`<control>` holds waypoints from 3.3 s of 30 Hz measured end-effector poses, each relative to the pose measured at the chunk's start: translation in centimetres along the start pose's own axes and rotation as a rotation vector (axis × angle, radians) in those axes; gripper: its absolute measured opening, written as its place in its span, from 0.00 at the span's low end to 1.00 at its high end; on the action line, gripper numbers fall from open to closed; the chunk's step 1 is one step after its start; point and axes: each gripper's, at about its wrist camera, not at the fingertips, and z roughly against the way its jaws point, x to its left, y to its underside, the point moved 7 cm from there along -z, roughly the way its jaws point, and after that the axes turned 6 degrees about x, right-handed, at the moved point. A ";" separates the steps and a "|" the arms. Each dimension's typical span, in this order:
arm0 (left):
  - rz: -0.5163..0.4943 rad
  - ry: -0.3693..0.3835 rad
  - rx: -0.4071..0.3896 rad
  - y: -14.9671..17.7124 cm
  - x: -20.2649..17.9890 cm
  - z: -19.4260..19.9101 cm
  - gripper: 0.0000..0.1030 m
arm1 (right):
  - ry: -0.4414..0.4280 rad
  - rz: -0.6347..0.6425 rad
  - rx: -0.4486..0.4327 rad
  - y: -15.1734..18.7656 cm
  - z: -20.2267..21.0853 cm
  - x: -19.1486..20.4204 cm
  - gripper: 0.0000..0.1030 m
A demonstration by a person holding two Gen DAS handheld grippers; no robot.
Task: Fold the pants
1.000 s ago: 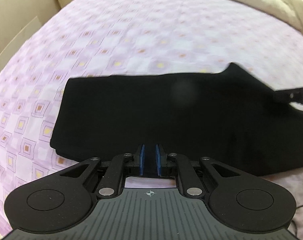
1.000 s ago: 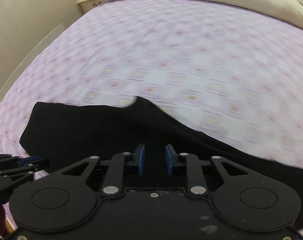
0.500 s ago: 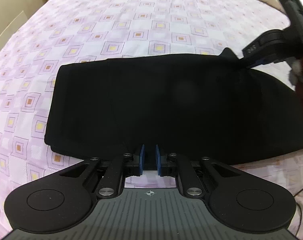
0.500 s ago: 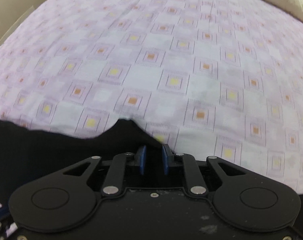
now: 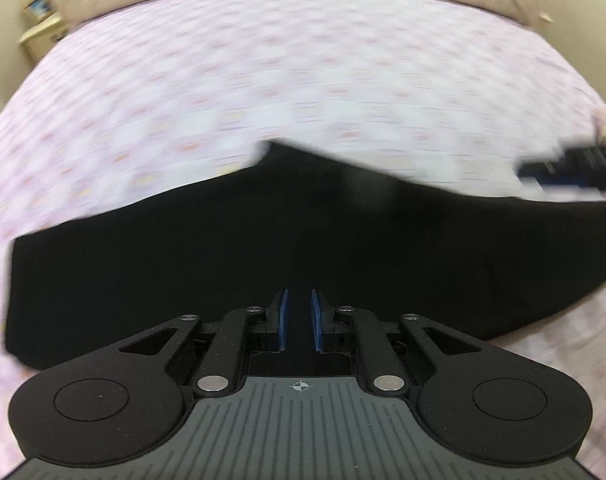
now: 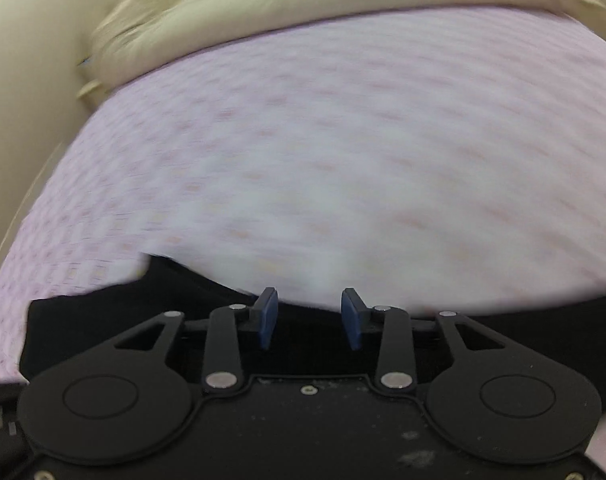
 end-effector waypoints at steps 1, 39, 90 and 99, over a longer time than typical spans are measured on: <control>-0.018 0.014 -0.002 -0.4 -2.0 -0.1 0.13 | 0.033 -0.030 0.004 1.0 1.1 -2.9 0.37; -0.267 0.001 0.137 -6.3 -21.8 -11.0 0.12 | -0.052 -0.241 0.153 1.6 2.6 -35.0 0.12; 0.112 0.041 0.000 -2.7 -0.3 -2.1 0.12 | -0.164 0.271 0.072 4.2 4.3 7.4 0.56; 0.024 0.052 0.119 -1.8 -6.0 -6.8 0.12 | 0.093 0.008 0.113 2.8 2.7 -4.7 0.08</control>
